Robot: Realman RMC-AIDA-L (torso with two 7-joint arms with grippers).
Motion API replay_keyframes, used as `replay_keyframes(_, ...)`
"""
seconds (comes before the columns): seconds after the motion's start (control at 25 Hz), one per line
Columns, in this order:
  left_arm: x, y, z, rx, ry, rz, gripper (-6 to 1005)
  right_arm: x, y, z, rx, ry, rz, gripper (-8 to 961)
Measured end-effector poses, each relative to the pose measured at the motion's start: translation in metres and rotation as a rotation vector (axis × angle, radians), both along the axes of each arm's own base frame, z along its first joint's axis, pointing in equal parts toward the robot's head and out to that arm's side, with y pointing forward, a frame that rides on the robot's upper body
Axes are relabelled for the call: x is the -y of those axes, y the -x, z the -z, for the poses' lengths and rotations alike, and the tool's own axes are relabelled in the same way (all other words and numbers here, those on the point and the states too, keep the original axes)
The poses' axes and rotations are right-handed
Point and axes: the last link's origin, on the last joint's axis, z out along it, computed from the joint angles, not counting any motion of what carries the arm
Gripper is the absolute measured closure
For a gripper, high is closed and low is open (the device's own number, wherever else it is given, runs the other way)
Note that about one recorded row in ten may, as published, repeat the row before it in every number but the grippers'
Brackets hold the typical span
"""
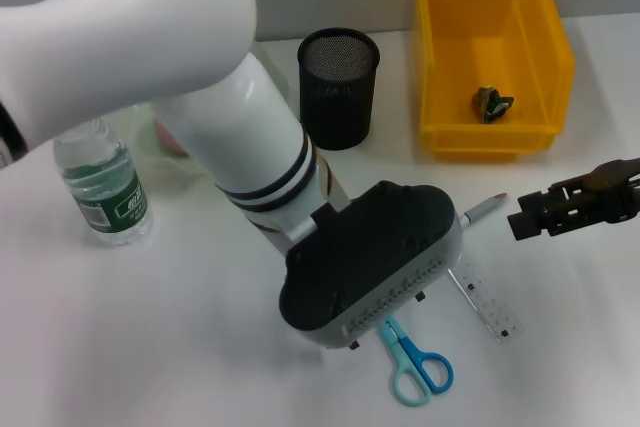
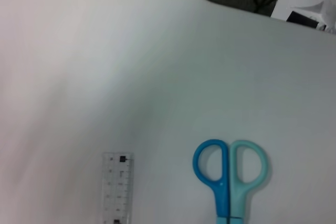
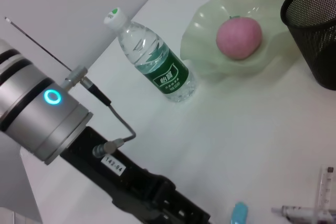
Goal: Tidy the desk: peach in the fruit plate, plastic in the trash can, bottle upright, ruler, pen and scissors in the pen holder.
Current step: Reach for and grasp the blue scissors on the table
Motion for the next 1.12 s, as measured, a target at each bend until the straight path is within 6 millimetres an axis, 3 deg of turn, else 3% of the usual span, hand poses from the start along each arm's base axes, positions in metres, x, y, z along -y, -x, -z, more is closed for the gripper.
replay_keyframes(0.4, -0.006, -0.004, 0.006, -0.009, -0.021, -0.004, 159, 0.014, -0.010, -0.003, 0.035, 0.060, 0.009, 233)
replay_keyframes(1.12, -0.012, -0.014, 0.010, -0.038, -0.050, 0.046, 159, 0.026, -0.022, -0.021, 0.039, 0.000, -0.027, 233)
